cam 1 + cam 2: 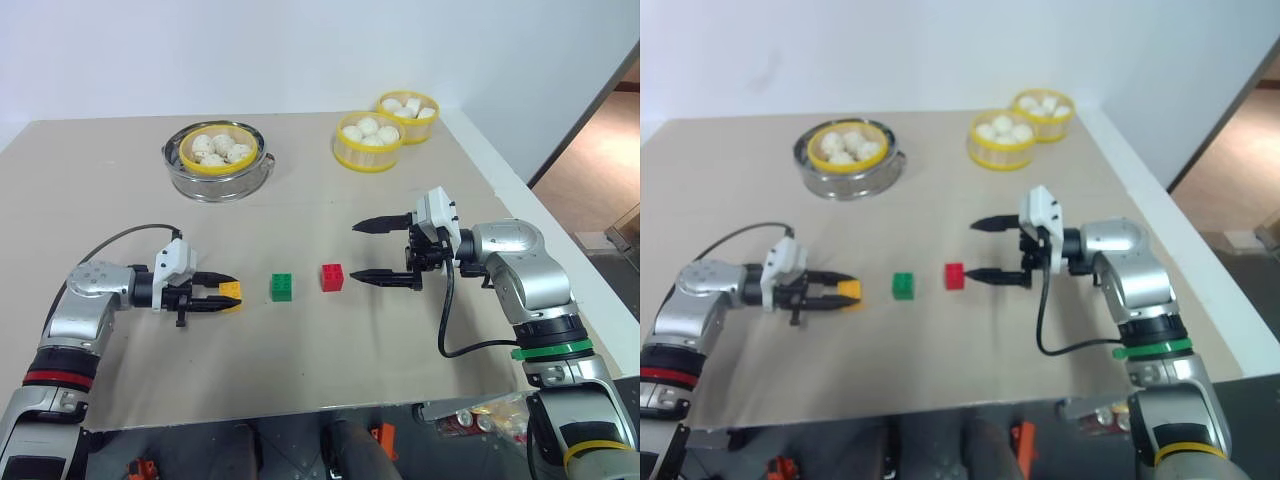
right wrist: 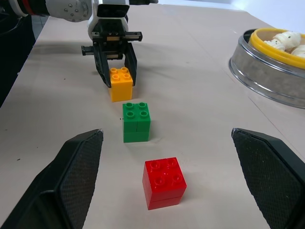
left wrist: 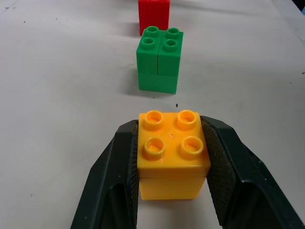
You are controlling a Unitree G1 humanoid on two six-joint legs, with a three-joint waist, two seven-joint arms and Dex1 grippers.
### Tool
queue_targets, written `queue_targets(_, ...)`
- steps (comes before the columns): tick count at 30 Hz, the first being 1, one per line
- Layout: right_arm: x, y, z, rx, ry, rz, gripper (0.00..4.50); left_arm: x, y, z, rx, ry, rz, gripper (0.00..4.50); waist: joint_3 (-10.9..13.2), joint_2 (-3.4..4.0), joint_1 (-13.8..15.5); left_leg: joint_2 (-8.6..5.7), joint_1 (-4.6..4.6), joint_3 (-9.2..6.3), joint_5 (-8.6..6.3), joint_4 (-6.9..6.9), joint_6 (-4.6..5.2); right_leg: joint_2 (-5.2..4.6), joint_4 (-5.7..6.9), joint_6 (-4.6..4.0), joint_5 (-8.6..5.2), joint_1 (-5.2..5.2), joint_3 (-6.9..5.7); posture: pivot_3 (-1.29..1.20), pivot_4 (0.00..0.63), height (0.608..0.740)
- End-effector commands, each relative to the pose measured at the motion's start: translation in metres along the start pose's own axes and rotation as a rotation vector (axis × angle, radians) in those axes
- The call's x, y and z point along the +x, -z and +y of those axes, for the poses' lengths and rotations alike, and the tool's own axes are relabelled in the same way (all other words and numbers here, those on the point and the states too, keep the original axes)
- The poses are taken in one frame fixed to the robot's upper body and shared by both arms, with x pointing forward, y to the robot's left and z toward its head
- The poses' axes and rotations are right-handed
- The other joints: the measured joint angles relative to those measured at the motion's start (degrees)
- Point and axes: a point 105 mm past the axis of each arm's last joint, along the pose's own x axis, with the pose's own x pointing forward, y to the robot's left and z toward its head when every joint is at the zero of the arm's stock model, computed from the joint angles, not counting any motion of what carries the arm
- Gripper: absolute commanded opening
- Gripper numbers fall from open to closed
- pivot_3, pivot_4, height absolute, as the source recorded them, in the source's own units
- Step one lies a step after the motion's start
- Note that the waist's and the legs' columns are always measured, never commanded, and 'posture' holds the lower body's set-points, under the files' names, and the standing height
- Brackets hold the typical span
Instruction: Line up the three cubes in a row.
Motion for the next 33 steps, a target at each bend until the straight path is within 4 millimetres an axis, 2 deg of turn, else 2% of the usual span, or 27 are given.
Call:
queue_targets(1,-0.001,-0.005,0.001,-0.032,-0.006,-0.002,4.50,-0.002,0.003,-0.003,0.017,0.023,0.033,2.33,0.00,0.00,0.00,0.00,0.00,0.00,0.00,0.00,0.00,0.00,0.00,0.00,0.00,0.00,0.00,0.00,0.150,0.740)
queue_targets(6,-0.002,-0.005,0.001,-0.031,-0.003,-0.001,4.50,-0.006,-0.009,0.003,0.034,-0.006,0.009,4.00,0.00,0.00,0.00,0.00,0.00,0.00,0.00,0.00,0.00,0.00,0.00,0.00,0.00,0.00,0.00,0.00,0.150,0.740)
queue_targets(8,-0.002,-0.004,0.001,-0.030,-0.002,-0.001,4.50,-0.007,-0.012,0.003,0.037,-0.006,0.008,4.43,0.00,0.00,0.00,0.00,-0.01,-0.01,0.00,0.00,0.00,0.00,0.00,0.00,0.00,0.00,-0.01,0.00,0.150,0.740)
queue_targets(13,-0.001,-0.004,0.001,-0.030,-0.002,-0.002,4.50,-0.008,-0.018,0.000,0.043,-0.009,0.000,4.43,0.00,0.00,-0.01,0.00,-0.01,0.00,0.00,0.00,0.00,0.00,0.00,0.01,0.00,0.00,0.00,0.00,0.150,0.740)
queue_targets(19,-0.001,-0.005,-0.002,-0.034,0.002,-0.009,4.50,-0.016,-0.046,-0.001,0.068,-0.056,-0.045,4.43,0.00,0.00,-0.03,0.01,-0.01,-0.02,0.00,0.00,0.00,0.00,0.00,0.00,0.00,-0.01,-0.01,0.00,0.150,0.740)
queue_targets(23,-0.003,-0.016,-0.008,-0.020,0.036,-0.063,4.50,-0.025,-0.066,0.006,0.007,-0.147,-0.121,4.43,0.00,0.00,-0.05,0.00,0.00,-0.01,0.00,0.00,0.00,0.00,0.00,0.01,0.00,0.00,0.00,0.00,0.150,0.740)
queue_targets(25,-0.005,-0.024,-0.012,-0.007,0.072,-0.104,4.50,-0.030,-0.074,0.015,-0.027,-0.246,-0.174,4.43,0.00,0.00,-0.07,0.01,-0.01,-0.02,0.00,0.00,0.00,0.00,0.00,0.02,0.01,0.00,0.00,0.00,0.150,0.740)
queue_targets(28,-0.010,-0.030,-0.020,-0.007,0.160,-0.147,4.50,-0.037,-0.069,0.026,-0.042,-0.408,-0.174,4.43,0.00,0.00,-0.04,0.01,0.00,-0.06,0.00,0.00,0.00,0.00,0.00,0.02,0.00,0.02,-0.02,0.00,0.150,0.740)
queue_targets(31,-0.023,-0.018,-0.027,0.003,0.325,-0.142,4.50,-0.051,-0.053,0.043,-0.052,-0.676,-0.131,4.43,0.00,0.00,0.00,0.00,0.01,-0.05,0.00,0.00,0.00,-0.02,0.00,0.04,-0.01,0.05,-0.01,0.00,0.150,0.740)
queue_targets(33,-0.027,-0.007,-0.025,0.010,0.388,-0.118,4.50,-0.059,-0.048,0.045,-0.058,-0.764,-0.138,4.43,-0.02,-0.03,0.04,-0.01,0.01,-0.07,0.00,-0.02,0.00,-0.05,-0.01,0.09,-0.04,0.07,-0.02,0.00,0.150,0.740)
